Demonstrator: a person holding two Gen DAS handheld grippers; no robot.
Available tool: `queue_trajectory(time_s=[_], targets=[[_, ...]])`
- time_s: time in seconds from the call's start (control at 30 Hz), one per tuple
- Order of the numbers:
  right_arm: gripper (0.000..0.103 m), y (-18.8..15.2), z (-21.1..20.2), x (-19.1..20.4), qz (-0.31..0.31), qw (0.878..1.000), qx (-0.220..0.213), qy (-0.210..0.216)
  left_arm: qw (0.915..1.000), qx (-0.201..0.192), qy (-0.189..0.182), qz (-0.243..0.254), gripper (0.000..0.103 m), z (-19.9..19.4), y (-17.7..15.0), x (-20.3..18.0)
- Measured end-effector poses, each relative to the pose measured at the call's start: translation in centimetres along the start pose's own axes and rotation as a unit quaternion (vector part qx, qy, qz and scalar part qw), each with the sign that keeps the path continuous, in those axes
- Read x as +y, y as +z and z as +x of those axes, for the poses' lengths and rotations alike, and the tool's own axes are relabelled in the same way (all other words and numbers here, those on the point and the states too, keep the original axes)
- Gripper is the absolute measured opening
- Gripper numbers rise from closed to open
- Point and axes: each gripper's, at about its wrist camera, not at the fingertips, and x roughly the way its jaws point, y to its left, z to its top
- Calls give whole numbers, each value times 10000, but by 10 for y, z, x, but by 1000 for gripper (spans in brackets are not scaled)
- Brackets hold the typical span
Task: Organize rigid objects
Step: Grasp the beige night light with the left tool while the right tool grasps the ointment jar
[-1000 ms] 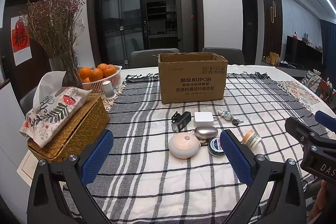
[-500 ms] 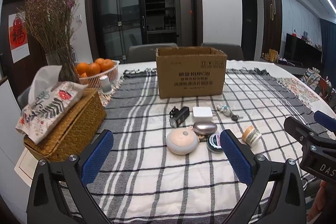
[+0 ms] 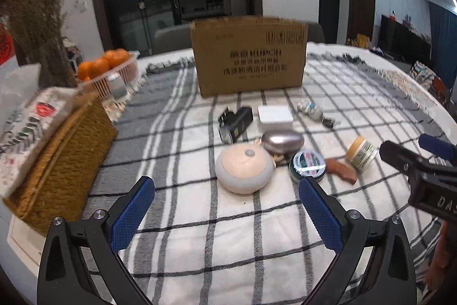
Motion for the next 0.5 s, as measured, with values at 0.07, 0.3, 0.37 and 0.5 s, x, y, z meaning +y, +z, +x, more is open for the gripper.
queue_trajectory(time_s=[0.07,0.3,0.37,0.5], targets=[[95,0,12,0,24,9999,119,-27,9999,86,-110,24,103,11,-1,1],[91,-1,43,-4,162,9989,419,-164,9984,220,-263,453,103,44,5,-2],[91,-1,52,-4,148,9985,480,-213,9975,313,-364,528,102,54,8,-2],[90,-1,69,-1,141,9974,660,-271,9956,472,-489,643,100,74,12,-2]])
